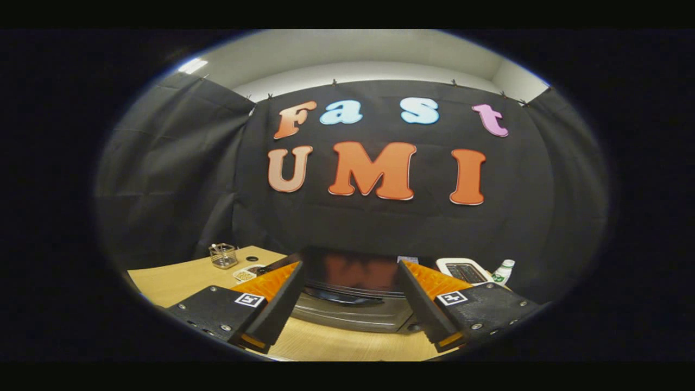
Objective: Open the toaster oven, put the food inside, and close the toaster oven door.
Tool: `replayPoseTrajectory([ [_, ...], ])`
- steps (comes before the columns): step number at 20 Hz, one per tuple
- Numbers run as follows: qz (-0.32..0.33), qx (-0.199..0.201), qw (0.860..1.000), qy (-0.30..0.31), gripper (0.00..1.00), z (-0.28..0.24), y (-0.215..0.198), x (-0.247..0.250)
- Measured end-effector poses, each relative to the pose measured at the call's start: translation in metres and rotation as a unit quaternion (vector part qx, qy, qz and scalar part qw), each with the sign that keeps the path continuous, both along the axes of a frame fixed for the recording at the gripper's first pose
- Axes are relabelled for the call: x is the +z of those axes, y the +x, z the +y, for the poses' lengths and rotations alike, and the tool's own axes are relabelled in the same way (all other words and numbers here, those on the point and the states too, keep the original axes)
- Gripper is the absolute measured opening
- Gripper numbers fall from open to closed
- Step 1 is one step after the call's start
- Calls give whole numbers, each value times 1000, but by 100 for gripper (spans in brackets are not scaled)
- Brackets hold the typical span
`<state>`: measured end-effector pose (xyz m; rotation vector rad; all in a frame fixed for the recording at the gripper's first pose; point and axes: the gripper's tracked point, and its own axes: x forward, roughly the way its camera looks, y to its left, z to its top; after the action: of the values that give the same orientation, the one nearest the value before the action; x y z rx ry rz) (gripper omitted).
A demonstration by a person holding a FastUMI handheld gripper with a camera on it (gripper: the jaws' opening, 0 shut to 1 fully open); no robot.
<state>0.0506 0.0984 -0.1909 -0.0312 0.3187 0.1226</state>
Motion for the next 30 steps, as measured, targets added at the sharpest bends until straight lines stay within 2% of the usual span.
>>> replayPoseTrajectory([
  [5, 53, -17, 998, 13, 99, -3, 14, -52],
  [11, 57, -28, 998, 5, 99, 5, 35, -75],
  [17, 46, -36, 998, 21, 99, 14, 35, -82],
  [19, 49, -35, 998, 28, 94, 17, 30, -81],
  [22, 57, -27, 997, 50, 79, 23, 13, -80],
  [28, 74, 7, 996, 42, 76, 28, -44, -81],
  [30, 94, 17, 994, 59, 76, 32, -66, -92],
])
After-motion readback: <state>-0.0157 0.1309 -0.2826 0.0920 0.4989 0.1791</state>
